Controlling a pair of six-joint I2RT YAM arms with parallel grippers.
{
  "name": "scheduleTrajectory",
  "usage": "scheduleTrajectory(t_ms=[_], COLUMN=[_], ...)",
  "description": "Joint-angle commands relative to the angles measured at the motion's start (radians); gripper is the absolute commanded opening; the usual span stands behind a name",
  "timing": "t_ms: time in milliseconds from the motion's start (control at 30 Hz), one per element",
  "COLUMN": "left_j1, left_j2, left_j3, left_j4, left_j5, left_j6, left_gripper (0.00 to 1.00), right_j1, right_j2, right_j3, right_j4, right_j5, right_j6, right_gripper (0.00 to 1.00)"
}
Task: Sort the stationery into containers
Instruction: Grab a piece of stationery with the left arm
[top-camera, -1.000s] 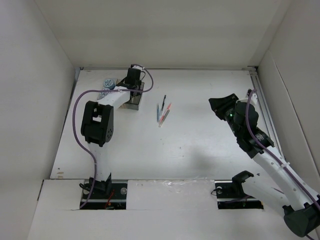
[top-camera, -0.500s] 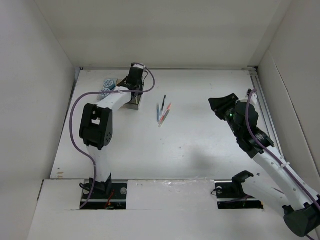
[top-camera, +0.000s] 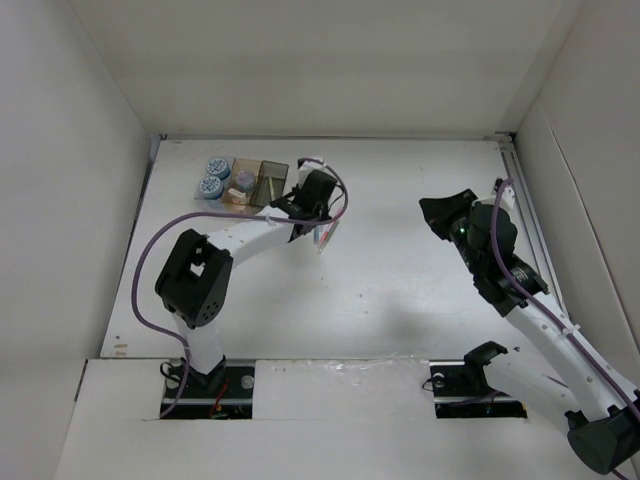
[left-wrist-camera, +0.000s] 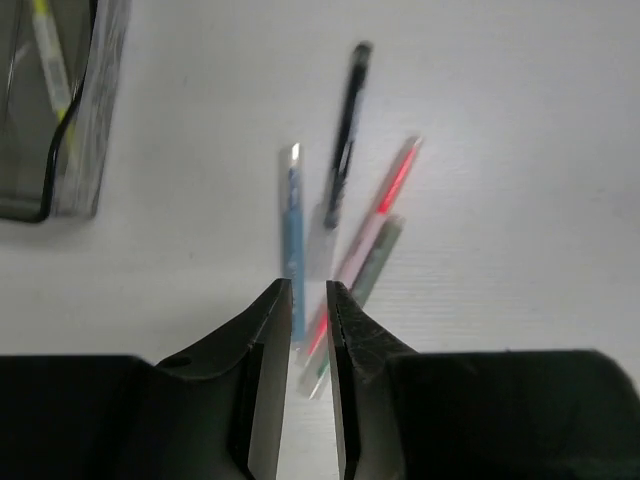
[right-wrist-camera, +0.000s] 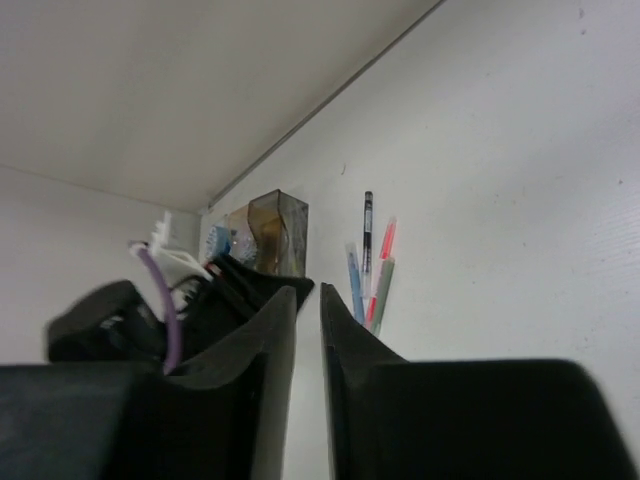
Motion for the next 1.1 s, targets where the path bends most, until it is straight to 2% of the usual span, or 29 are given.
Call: scheduleTrajectory(t_ms=[0,33,133,533,1033,1067], left_j1=[0.026,0.025,-0.013,-0.041,-0.041,-0.041], left_j2=[-0.008,-0.008,0.008,0.113,0.212,0.212], left_j3=[-0.084,-0.107,-0.117,-0.127,-0.074,-0.065], left_j4=[-0.015,-0.002,-0.002,0.016,-0.031,-0.031], left_j5=[-0.053,-0.053,-0.053,-0.048,-0.181,-0.182], left_j6=[-0.142,-0.142,-0.142,-0.124,-0.104,-0.104], left_gripper=[0.18,0.18,0.18,0.20,0.20,0.13], right_j1=[0.011,0.011,0.011,0.011,0.011,0.011], right_j2=[-0.014,-0.014,-0.014,-0.014,-0.005,-0.005], right_j3=[0.029,0.029,0.029,0.029,0.029,0.029], right_j4=[0.034,0.034,0.034,0.034,0.034,0.034], right_j5=[-0.002,-0.002,-0.002,-0.002,-0.011,-0.011], right_j6=[-0.008,-0.008,-0.008,-0.008,-0.008,-0.008], right_gripper=[0.22,0.31,0.44,0.45,0.45,0.45])
